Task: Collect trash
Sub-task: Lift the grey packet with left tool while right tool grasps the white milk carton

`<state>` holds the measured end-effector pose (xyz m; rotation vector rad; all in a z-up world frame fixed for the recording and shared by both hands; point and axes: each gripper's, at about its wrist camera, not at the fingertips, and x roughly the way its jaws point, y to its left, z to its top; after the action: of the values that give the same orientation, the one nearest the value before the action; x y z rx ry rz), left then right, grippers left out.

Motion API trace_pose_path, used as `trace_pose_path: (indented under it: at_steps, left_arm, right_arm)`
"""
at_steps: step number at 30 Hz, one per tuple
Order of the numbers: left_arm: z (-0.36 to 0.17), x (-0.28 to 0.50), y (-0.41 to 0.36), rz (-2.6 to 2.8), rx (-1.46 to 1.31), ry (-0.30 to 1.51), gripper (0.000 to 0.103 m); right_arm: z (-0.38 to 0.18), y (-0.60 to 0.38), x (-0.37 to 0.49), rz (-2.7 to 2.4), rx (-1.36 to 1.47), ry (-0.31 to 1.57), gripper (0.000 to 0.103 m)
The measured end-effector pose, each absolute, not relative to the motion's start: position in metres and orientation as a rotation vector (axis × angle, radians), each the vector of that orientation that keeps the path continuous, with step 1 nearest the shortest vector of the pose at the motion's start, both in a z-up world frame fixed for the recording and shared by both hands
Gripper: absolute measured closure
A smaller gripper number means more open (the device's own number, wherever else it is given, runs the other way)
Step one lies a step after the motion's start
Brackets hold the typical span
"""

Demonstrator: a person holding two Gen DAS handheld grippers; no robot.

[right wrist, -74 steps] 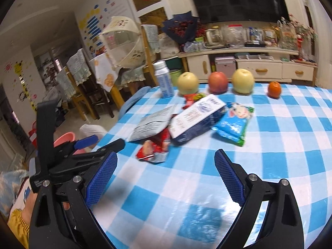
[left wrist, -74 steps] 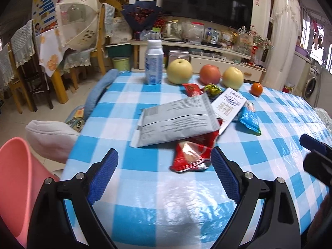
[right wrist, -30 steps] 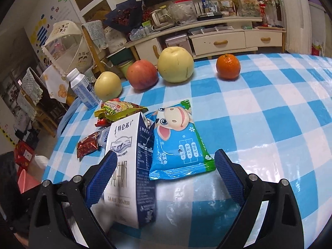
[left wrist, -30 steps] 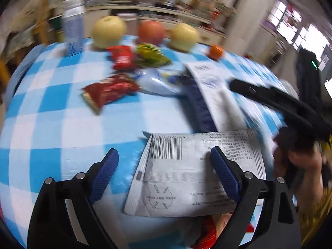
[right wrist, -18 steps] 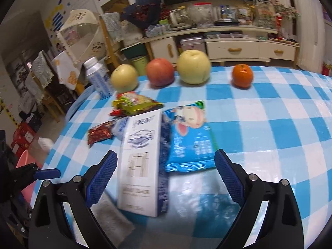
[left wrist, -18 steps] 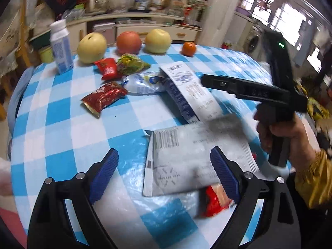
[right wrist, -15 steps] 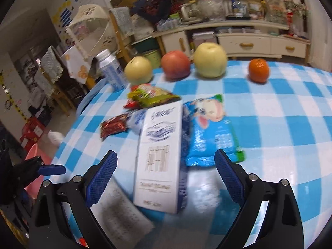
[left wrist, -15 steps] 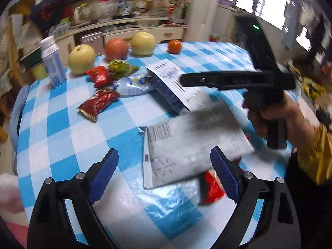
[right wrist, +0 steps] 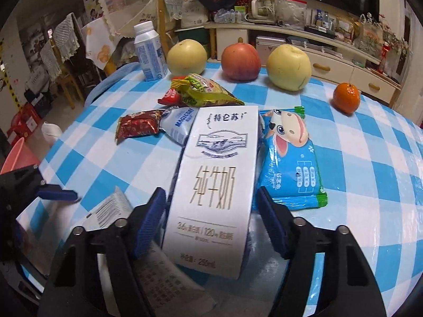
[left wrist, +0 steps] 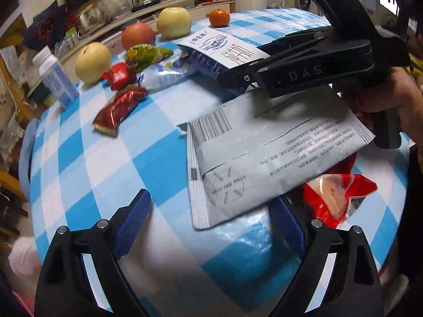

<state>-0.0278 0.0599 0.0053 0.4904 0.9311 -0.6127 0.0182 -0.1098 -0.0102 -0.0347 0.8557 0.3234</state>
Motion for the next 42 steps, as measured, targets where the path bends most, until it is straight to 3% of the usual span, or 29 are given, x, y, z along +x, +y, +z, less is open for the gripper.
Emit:
trace_pose_path:
  at_steps: [7, 31, 34, 39, 41, 42]
  left_arm:
    - [0.02, -0.037, 0.032, -0.666, 0.64, 0.81, 0.012]
    - [0.01, -0.007, -0.047, -0.816, 0.579, 0.804, 0.011]
    - [0.007, 0.0, -0.055, -0.826, 0.553, 0.807, 0.006]
    - [0.005, 0.003, -0.067, -0.814, 0.548, 0.78, 0.006]
    - [0.006, 0.004, -0.066, -0.796, 0.533, 0.779, 0.009]
    - [0.007, 0.005, -0.064, -0.781, 0.522, 0.777, 0.019]
  right_arm:
    - [0.002, -0.131, 0.012, 0.329, -0.008, 0.837, 0.038]
    - [0.018, -0.199, -0.007, 0.362, 0.176, 0.811, 0.04]
    - [0.018, -0.201, -0.007, 0.366, 0.184, 0.809, 0.041]
    - [0.018, -0.214, -0.006, 0.344, 0.213, 0.804, 0.041]
    - [0.018, -0.217, -0.007, 0.333, 0.221, 0.8, 0.041]
    - [0.018, -0.22, -0.007, 0.322, 0.224, 0.797, 0.041]
